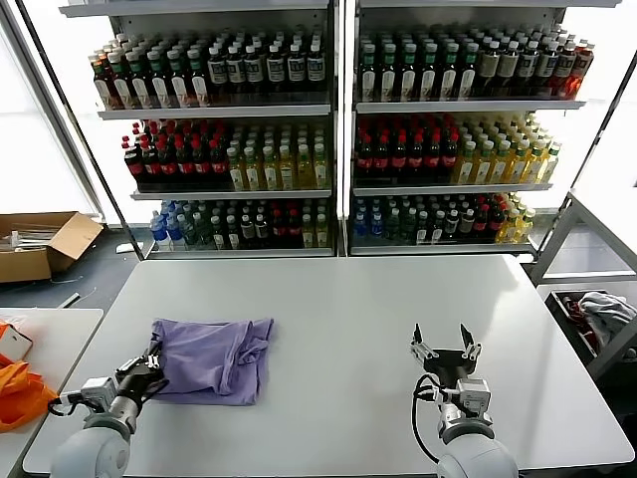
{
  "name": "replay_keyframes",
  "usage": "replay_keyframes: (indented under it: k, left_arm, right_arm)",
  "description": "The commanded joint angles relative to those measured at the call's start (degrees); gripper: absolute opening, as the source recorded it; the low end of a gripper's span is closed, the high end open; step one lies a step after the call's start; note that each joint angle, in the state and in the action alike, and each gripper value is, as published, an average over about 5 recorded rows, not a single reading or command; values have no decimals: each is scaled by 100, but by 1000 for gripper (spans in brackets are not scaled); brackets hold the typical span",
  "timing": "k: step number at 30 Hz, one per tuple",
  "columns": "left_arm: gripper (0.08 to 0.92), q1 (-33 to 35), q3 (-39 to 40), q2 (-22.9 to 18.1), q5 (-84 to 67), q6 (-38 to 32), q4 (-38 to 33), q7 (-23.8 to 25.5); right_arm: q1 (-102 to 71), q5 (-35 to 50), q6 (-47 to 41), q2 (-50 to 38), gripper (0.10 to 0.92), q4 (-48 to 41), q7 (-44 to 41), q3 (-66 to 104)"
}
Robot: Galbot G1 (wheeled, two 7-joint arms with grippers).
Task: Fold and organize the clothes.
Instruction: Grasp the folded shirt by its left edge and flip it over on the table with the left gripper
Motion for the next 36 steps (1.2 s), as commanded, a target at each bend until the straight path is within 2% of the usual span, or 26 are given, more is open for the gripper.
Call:
replay_keyframes:
  k: [1,5,8,11,14,19,24,28,32,36]
  left_arm:
    - [107,13,-1675,1388,800,-121,-133,165]
    - [107,14,-1805,1724,914,-135,-152,242]
    - [107,169,-1589,1653,963,-121,-483,274]
    - [107,376,-1020,1319,1038,-85,-911,254]
    - [107,497,58,866,1305,-25,-1384,228]
    - [107,-33,1993,31,972,367,-1807,-179]
    - [107,-1082,3430,-743,495,709,-1376,-876]
    - [107,-1787,3954,-1224,899,669,-386,-907]
    - [107,-2074,4159,-1265,1053,631,191,-875]
    - [107,-2146,4227,-1208,801,624,230,-878]
  right_arm:
    - [10,20,-10,-20,823,49,20,-6]
    - [23,23,-11,14,823,37,20,-23]
    - [5,12,-13,58,823,24,26,-29]
    - [-73,-21,-10,98,823,26,33,-18]
    - [-196,-96,-4,133,823,34,32,21]
    - [-414,-314,-27,227,823,80,34,117]
    - [-658,-631,-87,408,823,175,61,188]
    - [-836,-929,-128,587,823,270,35,200]
    - [-936,-1124,-172,680,823,385,-7,174]
    - [-983,-1239,-173,723,823,396,-35,127]
